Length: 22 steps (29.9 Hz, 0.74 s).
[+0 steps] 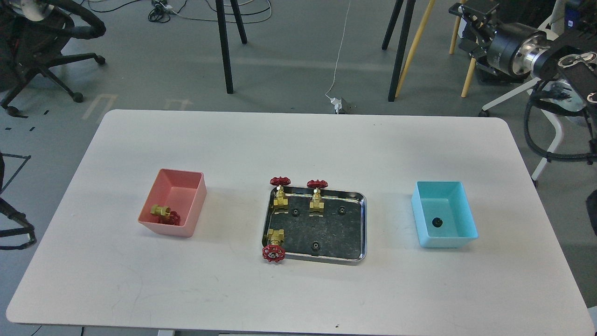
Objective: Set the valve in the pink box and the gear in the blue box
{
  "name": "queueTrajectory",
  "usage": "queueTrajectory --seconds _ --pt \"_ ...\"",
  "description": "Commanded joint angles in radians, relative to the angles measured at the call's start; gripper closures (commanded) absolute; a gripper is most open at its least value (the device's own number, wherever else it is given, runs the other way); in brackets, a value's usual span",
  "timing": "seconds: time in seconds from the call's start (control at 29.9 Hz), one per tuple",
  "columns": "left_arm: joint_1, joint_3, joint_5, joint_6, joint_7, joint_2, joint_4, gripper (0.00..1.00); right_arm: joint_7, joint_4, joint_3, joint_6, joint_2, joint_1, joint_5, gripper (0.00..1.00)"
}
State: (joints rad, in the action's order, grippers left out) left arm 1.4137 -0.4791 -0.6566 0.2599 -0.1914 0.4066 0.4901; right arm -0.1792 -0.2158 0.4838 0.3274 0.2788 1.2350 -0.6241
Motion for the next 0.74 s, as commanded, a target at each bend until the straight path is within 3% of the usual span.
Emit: queueTrajectory --seconds 0.0,0.17,0.3,0.43,0.7 --pt "0.007 0.001 -0.018 -0.019 0.015 -0.061 -0.047 0.00 0.056 0.039 -0.001 -0.114 -0.070 0.015 0.144 0.06" --pt "0.053 -0.012 0.030 -0.002 0.085 -0.172 -0.189 0.00 0.112 0.050 0.002 -0.249 -0.116 0.021 0.296 0.06" --pt "0.051 0.002 0.109 0.061 0.101 -0.207 -0.264 0.00 0.101 0.049 0.007 -0.277 -0.116 0.027 0.331 0.06" --pt "0.042 0.005 0.104 0.096 0.144 -0.210 -0.291 0.00 0.103 0.049 0.016 -0.271 -0.109 0.044 0.331 0.04" --pt "0.040 0.036 0.117 0.101 0.115 -0.201 -0.295 0.00 0.096 0.032 0.009 -0.263 -0.109 0.043 0.328 0.01"
